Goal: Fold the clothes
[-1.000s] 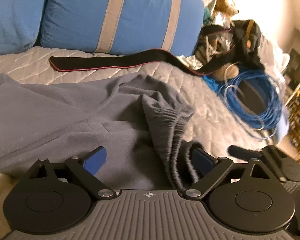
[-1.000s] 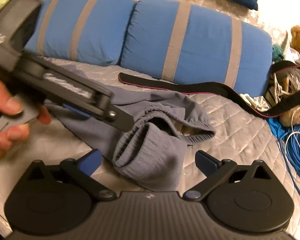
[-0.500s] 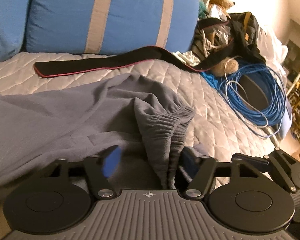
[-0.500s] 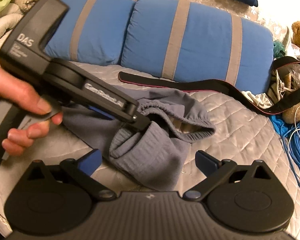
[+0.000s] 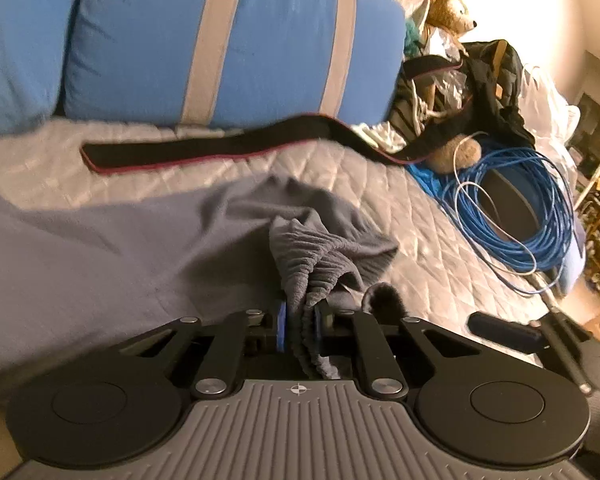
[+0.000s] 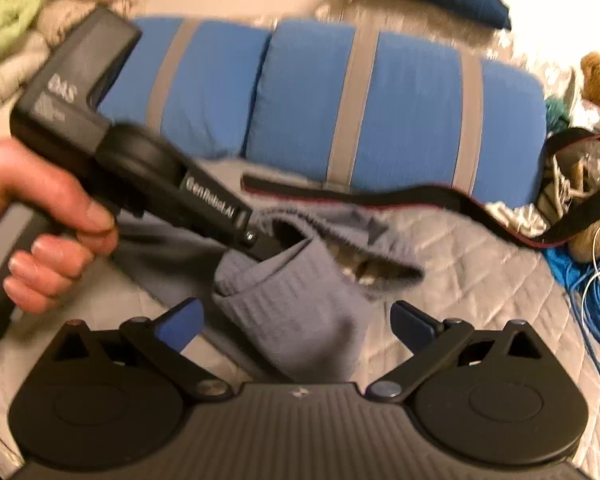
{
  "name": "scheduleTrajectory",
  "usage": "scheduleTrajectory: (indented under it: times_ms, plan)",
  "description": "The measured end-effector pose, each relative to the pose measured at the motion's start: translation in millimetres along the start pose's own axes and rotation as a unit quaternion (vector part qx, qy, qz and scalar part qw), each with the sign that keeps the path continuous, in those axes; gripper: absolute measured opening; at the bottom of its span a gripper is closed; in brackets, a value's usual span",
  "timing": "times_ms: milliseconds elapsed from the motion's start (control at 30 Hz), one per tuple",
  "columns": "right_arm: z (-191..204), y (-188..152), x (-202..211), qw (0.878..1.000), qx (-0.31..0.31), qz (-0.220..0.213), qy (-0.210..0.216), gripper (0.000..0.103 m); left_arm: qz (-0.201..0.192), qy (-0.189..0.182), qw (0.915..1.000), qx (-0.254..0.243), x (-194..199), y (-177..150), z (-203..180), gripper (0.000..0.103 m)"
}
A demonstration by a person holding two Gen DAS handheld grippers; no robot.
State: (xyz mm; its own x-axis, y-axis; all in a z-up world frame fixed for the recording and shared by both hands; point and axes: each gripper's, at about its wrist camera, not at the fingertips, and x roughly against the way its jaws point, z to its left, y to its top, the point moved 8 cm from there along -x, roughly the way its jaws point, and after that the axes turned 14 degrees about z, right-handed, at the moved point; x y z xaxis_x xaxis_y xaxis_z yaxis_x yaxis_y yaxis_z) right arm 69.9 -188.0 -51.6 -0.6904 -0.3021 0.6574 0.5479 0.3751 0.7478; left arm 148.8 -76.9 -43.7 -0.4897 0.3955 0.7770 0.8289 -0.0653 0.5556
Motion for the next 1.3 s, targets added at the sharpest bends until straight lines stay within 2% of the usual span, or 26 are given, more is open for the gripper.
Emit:
scheduleTrajectory:
  times_ms: [167, 300, 467, 567, 700, 867, 1033, 1200, 1300]
  plan:
    - [-5.0, 11.2, 13.1, 0.999, -0.019, -0.045, 0.011, 0.103, -0.044, 0.034, 0.9969, -0.055, 26.2, 10.0, -8.6, 0.011]
    - [-14.8, 17.1, 15.7, 0.995, -0.070, -0.056, 0.049, 0.103, -0.070, 0.054, 0.9919, -0.091, 43.4, 12.5, -15.4, 0.011]
    - [-23.0, 24.9, 17.6, 0.992, -0.089, -0.067, 0.062, 0.103, -0.086, 0.060, 0.9879, -0.115, 60.1, 8.4, -16.4, 0.011]
    - [-17.4, 29.1, 23.7, 0.989, -0.076, -0.072, 0.105, 0.103, -0.092, 0.058, 0.9839, -0.142, 73.8, 2.0, -17.6, 0.011]
    - [4.9, 29.4, 35.7, 0.982, -0.017, -0.070, 0.177, 0.103, -0.088, 0.046, 0.9800, -0.172, 89.5, -12.2, -14.5, 0.012]
    - [33.8, 24.5, 40.9, 0.973, 0.042, -0.059, 0.219, 0.103, -0.079, 0.041, 0.9796, -0.180, 98.3, -28.3, -5.0, 0.012]
    - [51.0, 22.7, 49.5, 0.971, 0.060, -0.068, 0.223, 0.103, -0.070, 0.040, 0.9800, -0.182, 103.7, -40.1, 3.0, 0.011]
    - [40.0, 30.8, 47.1, 0.982, 0.004, -0.083, 0.172, 0.101, -0.064, 0.037, 0.9797, -0.187, 100.9, -43.1, 0.7, 0.012]
    - [34.1, 39.8, 40.7, 0.984, -0.032, -0.072, 0.161, 0.097, -0.058, 0.034, 0.9787, -0.194, 97.1, -45.4, -1.5, 0.011]
